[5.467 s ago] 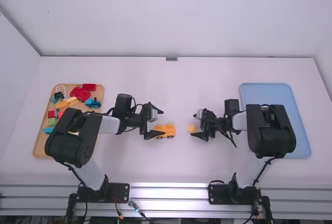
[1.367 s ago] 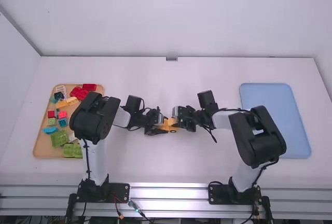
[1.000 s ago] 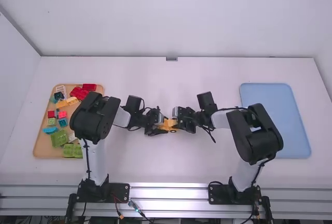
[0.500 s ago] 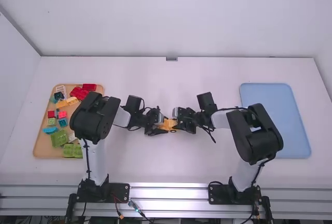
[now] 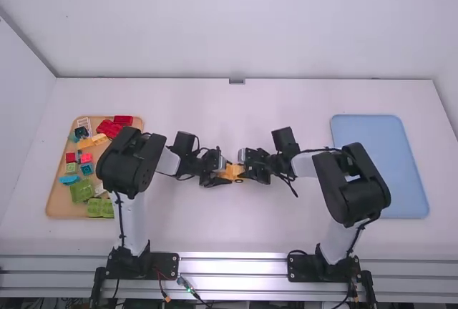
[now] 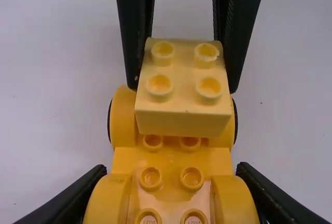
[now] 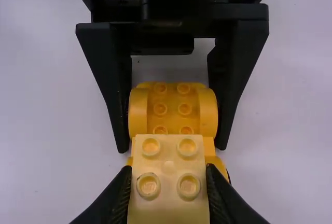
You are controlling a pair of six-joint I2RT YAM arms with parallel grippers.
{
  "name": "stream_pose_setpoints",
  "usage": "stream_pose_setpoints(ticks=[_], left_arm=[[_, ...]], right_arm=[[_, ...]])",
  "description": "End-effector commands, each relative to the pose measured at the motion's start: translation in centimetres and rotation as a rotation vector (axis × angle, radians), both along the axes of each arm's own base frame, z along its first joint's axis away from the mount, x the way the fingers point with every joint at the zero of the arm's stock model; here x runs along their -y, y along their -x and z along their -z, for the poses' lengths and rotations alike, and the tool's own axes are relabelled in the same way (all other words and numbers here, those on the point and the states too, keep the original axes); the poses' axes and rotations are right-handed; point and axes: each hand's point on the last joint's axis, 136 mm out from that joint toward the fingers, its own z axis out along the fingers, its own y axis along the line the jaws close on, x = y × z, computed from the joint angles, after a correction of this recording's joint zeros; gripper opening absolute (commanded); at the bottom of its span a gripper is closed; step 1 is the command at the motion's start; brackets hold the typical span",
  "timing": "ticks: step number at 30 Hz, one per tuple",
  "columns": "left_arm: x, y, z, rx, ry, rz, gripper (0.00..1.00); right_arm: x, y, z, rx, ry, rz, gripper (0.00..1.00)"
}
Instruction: Assemble lego blocks to make yellow taxi
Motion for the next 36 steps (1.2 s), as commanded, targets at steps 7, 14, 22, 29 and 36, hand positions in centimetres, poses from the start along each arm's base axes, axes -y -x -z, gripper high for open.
stream_pose_setpoints(ticks=[7,14,22,29,36], left_arm=[[-0.44,1.26,2.31,-0.083,-0.059,-0.024,0.59],[-0.42,1.26,2.30,-0.083,-0.059,-0.024,0.59],[-0.41,1.23,2.28,-0.080,-0.059,-0.024,0.58],[-0.41,1.21,2.27,-0.080,-0.059,-0.024,0.58],[-0.42,1.22,2.27,-0.080,-0.058,-0.024,0.57]], right_arm=[[-0.22,-0.21,-0.01,0.011,-0.008,-0.007,0.17],[-0.22,-0.13,0.03,0.006,-0.007,-0.006,0.17],[-0.20,-0.14,0.03,0.005,-0.007,-0.005,0.23],[-0.22,-0.13,0.04,0.005,-0.006,-0.005,0.34],[-0.22,-0.13,0.03,0.005,-0.007,-0.006,0.40]])
